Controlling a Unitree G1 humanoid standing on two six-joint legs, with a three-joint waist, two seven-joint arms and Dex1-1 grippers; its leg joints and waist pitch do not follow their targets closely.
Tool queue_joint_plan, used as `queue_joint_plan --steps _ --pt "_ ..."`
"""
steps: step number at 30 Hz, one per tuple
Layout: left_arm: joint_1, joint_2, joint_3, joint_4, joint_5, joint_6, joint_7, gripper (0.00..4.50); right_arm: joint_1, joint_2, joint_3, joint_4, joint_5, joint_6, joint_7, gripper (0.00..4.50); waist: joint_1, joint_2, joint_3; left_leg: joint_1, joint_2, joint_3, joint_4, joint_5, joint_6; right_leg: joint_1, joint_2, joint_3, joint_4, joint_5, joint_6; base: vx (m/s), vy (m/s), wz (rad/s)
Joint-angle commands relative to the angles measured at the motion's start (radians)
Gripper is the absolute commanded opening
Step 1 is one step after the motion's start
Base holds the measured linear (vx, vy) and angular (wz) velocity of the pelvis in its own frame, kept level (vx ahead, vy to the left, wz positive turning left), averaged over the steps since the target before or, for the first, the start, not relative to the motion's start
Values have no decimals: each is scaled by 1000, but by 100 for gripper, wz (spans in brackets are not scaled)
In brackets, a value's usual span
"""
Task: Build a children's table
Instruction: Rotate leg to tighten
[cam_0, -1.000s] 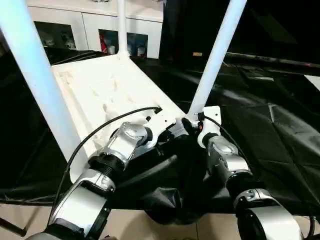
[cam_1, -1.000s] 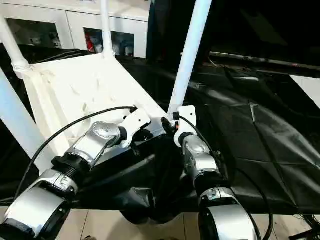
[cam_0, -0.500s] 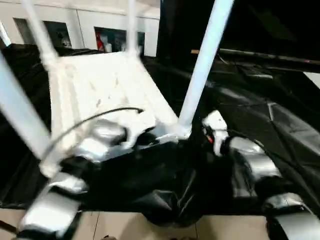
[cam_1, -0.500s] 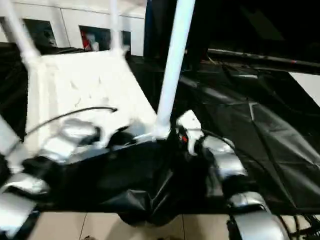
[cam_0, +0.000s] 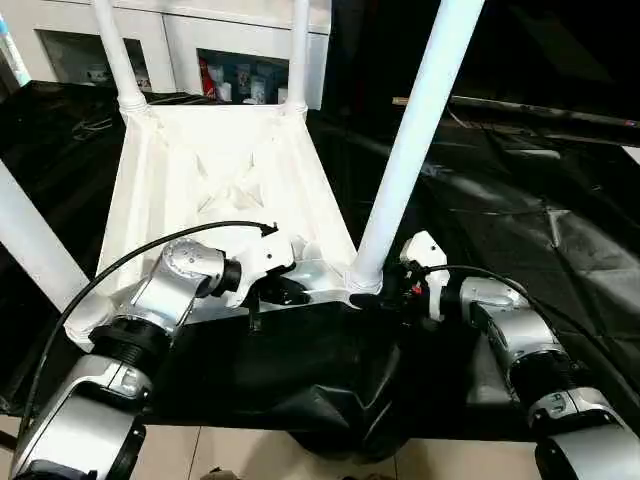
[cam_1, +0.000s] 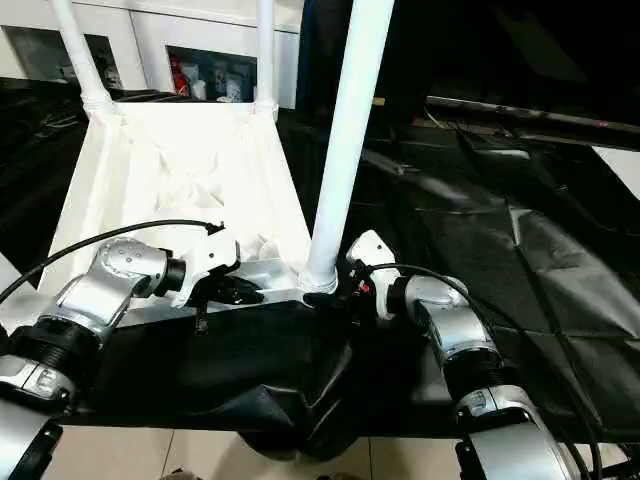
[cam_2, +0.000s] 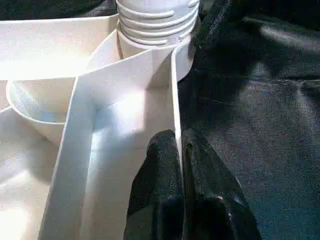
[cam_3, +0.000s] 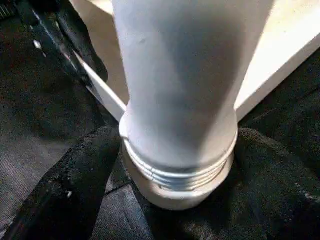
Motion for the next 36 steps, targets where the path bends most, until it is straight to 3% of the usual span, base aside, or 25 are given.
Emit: queue_joint_plan --steps 1,13,19,23,25,26,28,29,31,33,35,36 --pt "38 -12 -41 19 3 13 -25 0 -5 -3 -6 -41 19 2 23 391 1 0 -48 3 35 -5 -64 -237 41 45 -57 53 -54 -259 -198 0 0 0" --pt "41 -10 -37 16 5 20 -21 0 2 6 -14 -50 45 22 52 286 5 -1 -49 4 33 -3 -61 -215 44 46 -57 53 -52 -246 -200 0 0 0" --pt "33 -26 -30 33 17 32 22 0 23 33 -25 -59 56 42 32 276 6 -6 -49 4 33 -3 -60 -209 49 47 -58 53 -52 -249 -198 0 0 0" --pt "2 -97 0 88 44 68 201 0 8 122 -101 8 62 82 -230 275 2 -4 -43 8 32 -6 -65 -261 14 40 -59 53 -63 -360 -165 0 0 0" --pt "-10 -124 2 106 51 80 246 0 6 149 -111 26 53 84 -307 275 0 -4 -42 10 32 -8 -66 -287 2 37 -61 52 -70 -410 -151 0 0 0" --pt "-19 -141 3 118 55 88 273 0 5 167 -114 37 46 83 -355 275 -4 5 -42 14 29 -10 -66 -319 -9 32 -61 51 -79 -462 -129 0 0 0" --pt "-43 -201 9 148 62 111 359 0 -11 222 -144 80 38 76 -524 275 -11 2 -39 14 28 -10 -67 -333 -15 27 -60 51 -85 -496 -115 0 0 0" --pt "-67 -273 6 173 68 139 432 0 -47 278 -165 132 31 57 -672 275 -20 14 -41 13 27 -14 -68 -348 -26 27 -59 48 -87 -500 -110 0 0 0" --pt "-73 -291 2 178 71 145 448 0 -57 293 -170 142 28 53 -706 275 -19 10 -44 14 25 -14 -66 -355 -22 30 -57 45 -89 -500 -106 0 0 0" --pt "-79 -333 -15 179 80 155 455 0 -81 334 -164 151 14 43 -744 275 -19 15 -43 15 22 -11 -64 -366 -3 26 -55 46 -92 -491 -107 0 0 0" --pt "-81 -349 -24 181 86 146 453 0 -87 354 -147 143 -1 28 -722 275 -18 13 -44 10 22 -11 -65 -354 7 28 -54 46 -93 -486 -99 0 0 0" --pt "-84 -352 -24 186 88 142 455 0 -87 355 -137 138 -12 17 -705 310 -17 7 -45 8 22 -10 -65 -347 12 30 -55 46 -91 -479 -98 0 0 0"
